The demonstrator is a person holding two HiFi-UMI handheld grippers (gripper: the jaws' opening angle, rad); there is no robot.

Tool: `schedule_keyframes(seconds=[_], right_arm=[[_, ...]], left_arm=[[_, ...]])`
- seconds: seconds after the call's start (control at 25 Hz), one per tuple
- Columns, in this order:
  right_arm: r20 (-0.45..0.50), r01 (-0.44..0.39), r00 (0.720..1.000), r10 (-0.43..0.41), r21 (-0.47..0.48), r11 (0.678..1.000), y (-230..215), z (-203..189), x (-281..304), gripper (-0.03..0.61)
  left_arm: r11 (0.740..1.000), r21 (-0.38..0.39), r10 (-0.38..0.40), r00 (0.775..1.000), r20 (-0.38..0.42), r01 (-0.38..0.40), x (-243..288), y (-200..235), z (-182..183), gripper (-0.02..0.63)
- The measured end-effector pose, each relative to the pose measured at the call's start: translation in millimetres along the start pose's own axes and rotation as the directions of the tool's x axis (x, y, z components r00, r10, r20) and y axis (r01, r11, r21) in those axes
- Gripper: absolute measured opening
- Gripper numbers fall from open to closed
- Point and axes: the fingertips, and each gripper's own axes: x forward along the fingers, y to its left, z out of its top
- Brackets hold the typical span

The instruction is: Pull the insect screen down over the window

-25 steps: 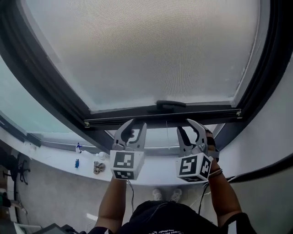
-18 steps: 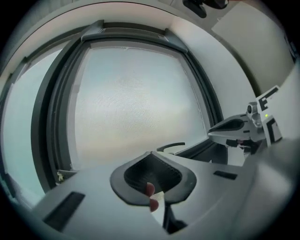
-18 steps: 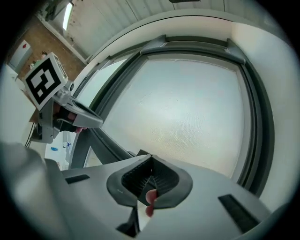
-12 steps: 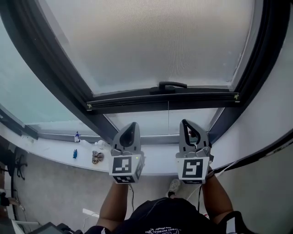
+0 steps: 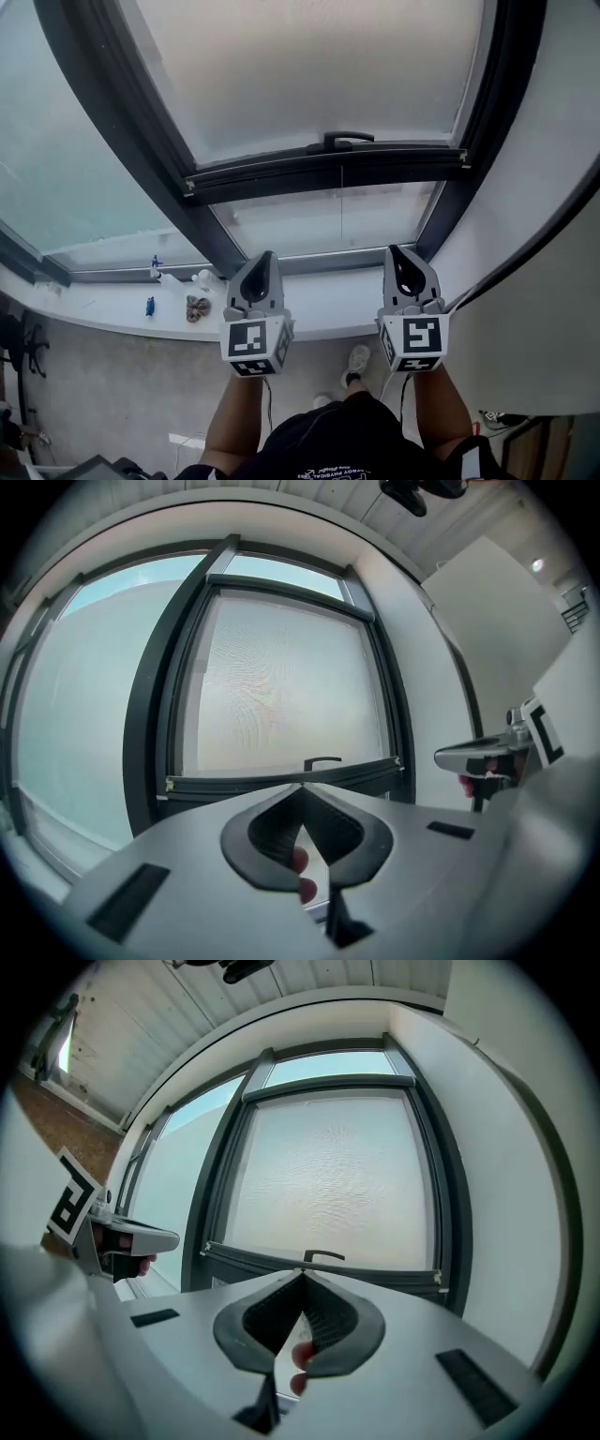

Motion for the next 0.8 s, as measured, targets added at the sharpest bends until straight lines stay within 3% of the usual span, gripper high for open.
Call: schedule_keyframes(seconds=[0.28, 0.56, 0.8], right_arm=[[-0.076, 0.038, 0.996, -0.039, -0.012, 0.999, 18.8, -23.2, -63.1, 0.005], [-0.052, 0.037, 0.998, -0.038, -0.019, 0.999, 24.1, -16.2, -103.4, 0.005], [-0.05, 0.003, 0.999, -0.005, -0.041, 0.999, 16.4, -14.7, -128.6, 0.005]], left_arm=[[0.999, 0.01, -0.03, 0.999, -0.041, 0.031, -56.7, -16.7, -24.2, 0.003], [0.999, 0.032, -0.034, 0.998, -0.046, 0.035, -93.1, -35.5, -23.5, 0.003], [0.999, -0.021, -0.05, 0.997, -0.051, 0.049, -111.7, -57.2, -23.2, 0.003]])
